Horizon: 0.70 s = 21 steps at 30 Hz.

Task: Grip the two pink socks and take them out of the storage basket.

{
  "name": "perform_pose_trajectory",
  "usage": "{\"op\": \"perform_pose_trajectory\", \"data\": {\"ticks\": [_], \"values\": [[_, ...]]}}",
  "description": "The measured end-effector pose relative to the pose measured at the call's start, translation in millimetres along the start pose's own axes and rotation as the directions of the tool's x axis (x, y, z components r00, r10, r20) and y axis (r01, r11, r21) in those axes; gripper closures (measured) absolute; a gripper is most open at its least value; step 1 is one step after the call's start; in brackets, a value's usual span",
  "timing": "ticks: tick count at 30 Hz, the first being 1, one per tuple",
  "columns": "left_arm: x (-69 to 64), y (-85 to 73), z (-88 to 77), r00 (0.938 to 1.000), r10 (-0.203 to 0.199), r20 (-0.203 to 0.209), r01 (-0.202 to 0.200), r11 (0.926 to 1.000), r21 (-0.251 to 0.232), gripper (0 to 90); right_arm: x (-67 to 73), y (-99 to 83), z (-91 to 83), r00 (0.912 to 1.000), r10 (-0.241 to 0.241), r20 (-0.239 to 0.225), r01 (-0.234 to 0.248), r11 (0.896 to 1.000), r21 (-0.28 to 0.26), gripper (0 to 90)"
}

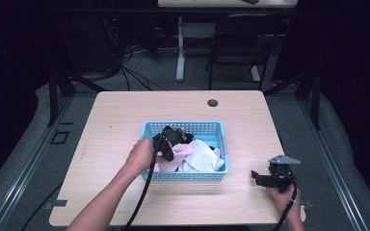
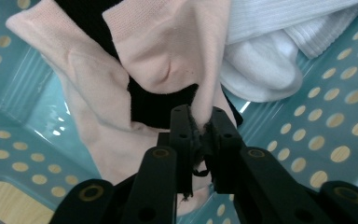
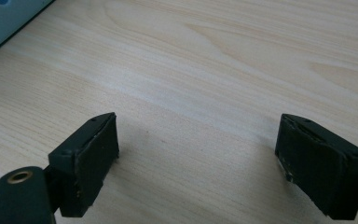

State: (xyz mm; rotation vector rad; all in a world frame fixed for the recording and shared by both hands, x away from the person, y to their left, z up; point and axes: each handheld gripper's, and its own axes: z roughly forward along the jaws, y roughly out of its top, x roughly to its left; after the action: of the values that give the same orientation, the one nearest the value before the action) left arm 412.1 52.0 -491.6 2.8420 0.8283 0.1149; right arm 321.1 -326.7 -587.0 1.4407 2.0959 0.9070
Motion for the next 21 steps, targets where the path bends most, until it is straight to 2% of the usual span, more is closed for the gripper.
{"op": "perform_pose_trajectory", "data": {"ticks": [5, 10, 21], "values": [[-1.1, -0.7, -4.4, 0.9999, 0.010, -0.004, -0.010, 0.9999, 0.005, 86.1, 0.0, 0.0, 0.0, 1.0000, 0.000, -0.001, 0.000, 1.000, 0.000, 12.7], [1.0, -2.4, -12.1, 0.9999, 0.009, 0.010, -0.009, 0.9999, -0.012, 86.1, 0.0, -0.1, 0.0, 1.0000, 0.000, -0.001, 0.000, 1.000, -0.001, 12.7], [8.6, -6.6, -39.5, 1.0000, -0.009, 0.002, 0.009, 0.9986, -0.052, 85.7, 0.0, 0.0, 0.0, 1.0000, 0.000, -0.001, 0.000, 1.000, -0.001, 12.7]]}}
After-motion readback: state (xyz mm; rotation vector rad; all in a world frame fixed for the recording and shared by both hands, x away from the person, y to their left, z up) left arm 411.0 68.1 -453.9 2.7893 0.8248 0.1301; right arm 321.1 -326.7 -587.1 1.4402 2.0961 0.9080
